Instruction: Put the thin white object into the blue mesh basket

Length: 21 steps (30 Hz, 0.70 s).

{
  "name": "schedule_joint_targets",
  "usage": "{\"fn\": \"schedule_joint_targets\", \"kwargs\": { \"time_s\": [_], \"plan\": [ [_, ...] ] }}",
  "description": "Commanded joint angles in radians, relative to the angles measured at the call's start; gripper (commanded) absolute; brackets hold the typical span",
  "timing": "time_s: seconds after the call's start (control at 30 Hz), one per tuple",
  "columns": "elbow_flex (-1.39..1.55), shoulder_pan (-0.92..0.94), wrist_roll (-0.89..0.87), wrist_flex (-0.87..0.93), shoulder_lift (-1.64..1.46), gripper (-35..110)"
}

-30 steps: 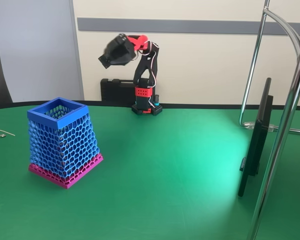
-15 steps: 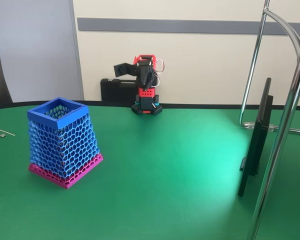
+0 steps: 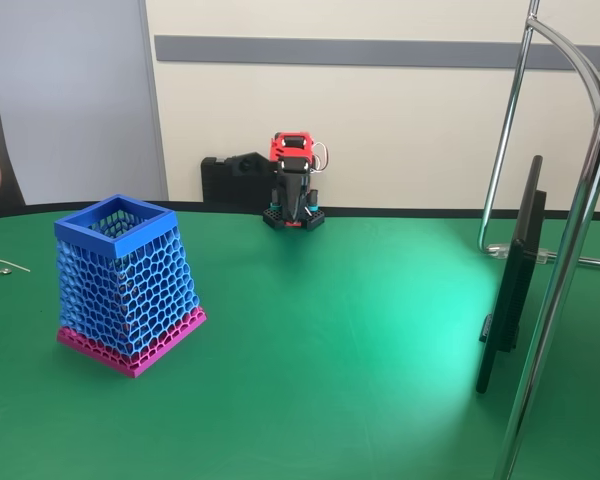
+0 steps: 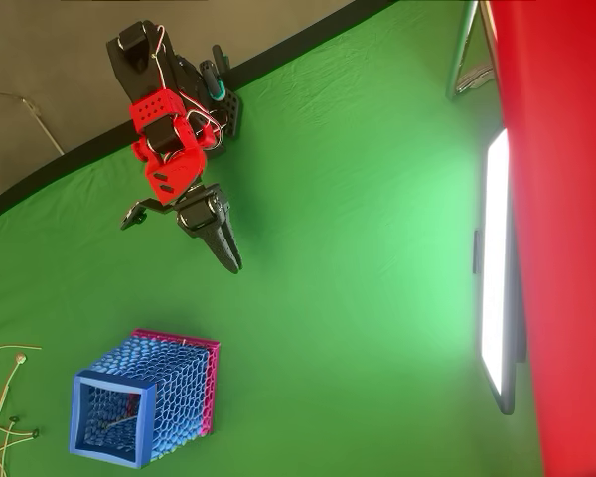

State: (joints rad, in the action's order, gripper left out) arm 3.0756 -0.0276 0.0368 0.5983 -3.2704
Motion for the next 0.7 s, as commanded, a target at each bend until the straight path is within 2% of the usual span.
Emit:
{"fn": "schedule_joint_targets", "kwargs": {
  "time_s": [0.0, 0.33, 0.67],
  "plan": [
    [0.008, -0.003, 0.003, 0.095, -0.054, 1],
    [0.008, 0.021, -0.023, 0.258, -0.054, 1],
    [0.008, 0.048, -0.035, 0.264, -0.054, 1]
  ]
}}
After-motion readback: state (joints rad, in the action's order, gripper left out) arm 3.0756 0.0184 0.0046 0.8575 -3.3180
